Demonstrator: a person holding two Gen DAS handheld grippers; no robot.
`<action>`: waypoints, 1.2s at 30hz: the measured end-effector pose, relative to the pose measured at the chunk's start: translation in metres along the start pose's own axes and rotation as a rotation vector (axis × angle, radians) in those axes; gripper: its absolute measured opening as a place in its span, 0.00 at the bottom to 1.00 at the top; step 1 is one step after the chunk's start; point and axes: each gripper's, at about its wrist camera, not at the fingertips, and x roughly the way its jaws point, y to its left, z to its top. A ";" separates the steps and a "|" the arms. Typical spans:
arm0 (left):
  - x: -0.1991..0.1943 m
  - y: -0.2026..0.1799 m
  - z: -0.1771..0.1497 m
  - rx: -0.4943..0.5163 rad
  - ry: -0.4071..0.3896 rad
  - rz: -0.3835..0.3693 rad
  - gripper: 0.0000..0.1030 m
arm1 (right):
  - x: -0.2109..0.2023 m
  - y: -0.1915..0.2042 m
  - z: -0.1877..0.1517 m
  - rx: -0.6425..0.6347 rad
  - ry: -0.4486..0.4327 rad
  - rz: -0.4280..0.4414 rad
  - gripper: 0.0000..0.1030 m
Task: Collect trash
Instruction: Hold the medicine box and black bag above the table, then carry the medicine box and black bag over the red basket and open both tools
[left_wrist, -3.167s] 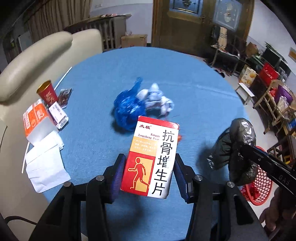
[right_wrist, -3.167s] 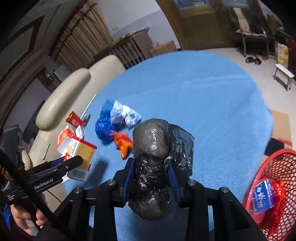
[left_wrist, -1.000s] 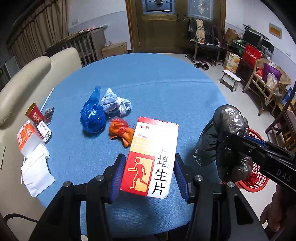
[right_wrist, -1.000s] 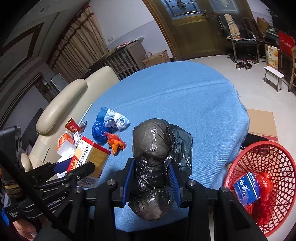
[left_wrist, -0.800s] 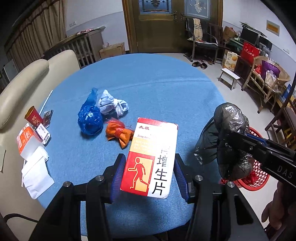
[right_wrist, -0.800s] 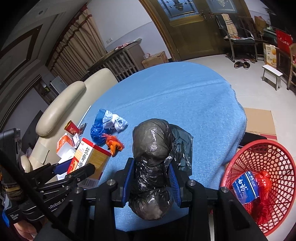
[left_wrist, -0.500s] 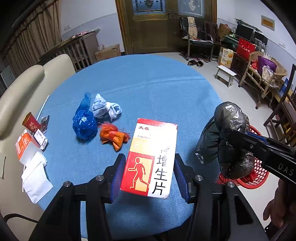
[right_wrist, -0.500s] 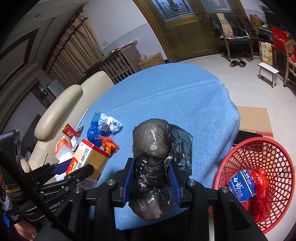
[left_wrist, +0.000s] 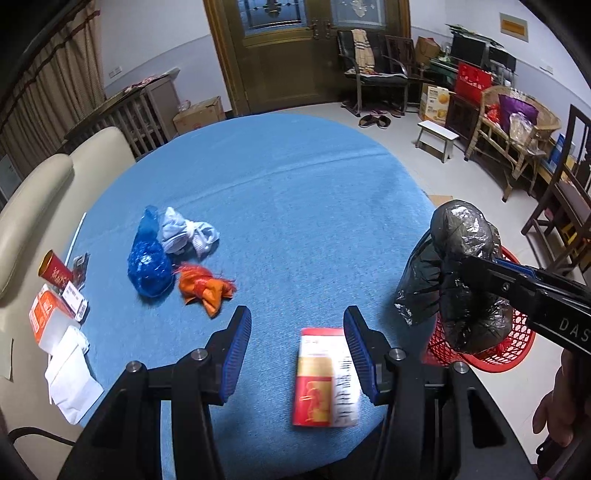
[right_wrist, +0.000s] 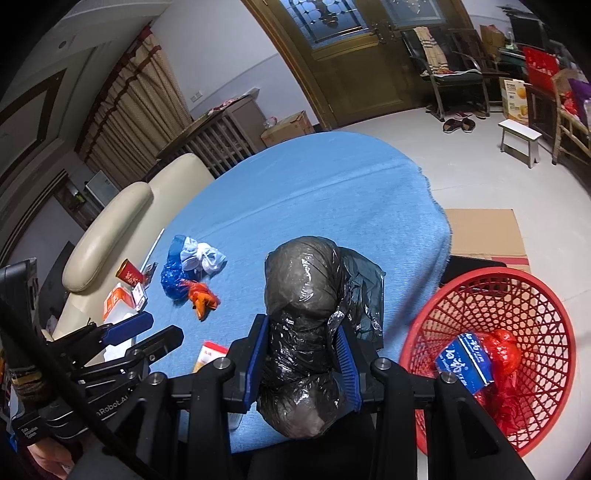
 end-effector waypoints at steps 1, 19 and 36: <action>0.002 0.000 0.000 0.002 0.001 -0.003 0.52 | 0.000 -0.001 0.000 0.002 0.000 -0.002 0.38; 0.019 0.006 -0.034 -0.026 0.089 -0.215 0.71 | 0.000 -0.010 -0.004 0.009 -0.004 -0.030 0.38; 0.040 0.007 -0.044 -0.039 0.139 -0.186 0.46 | -0.001 -0.017 -0.005 0.034 -0.023 -0.027 0.38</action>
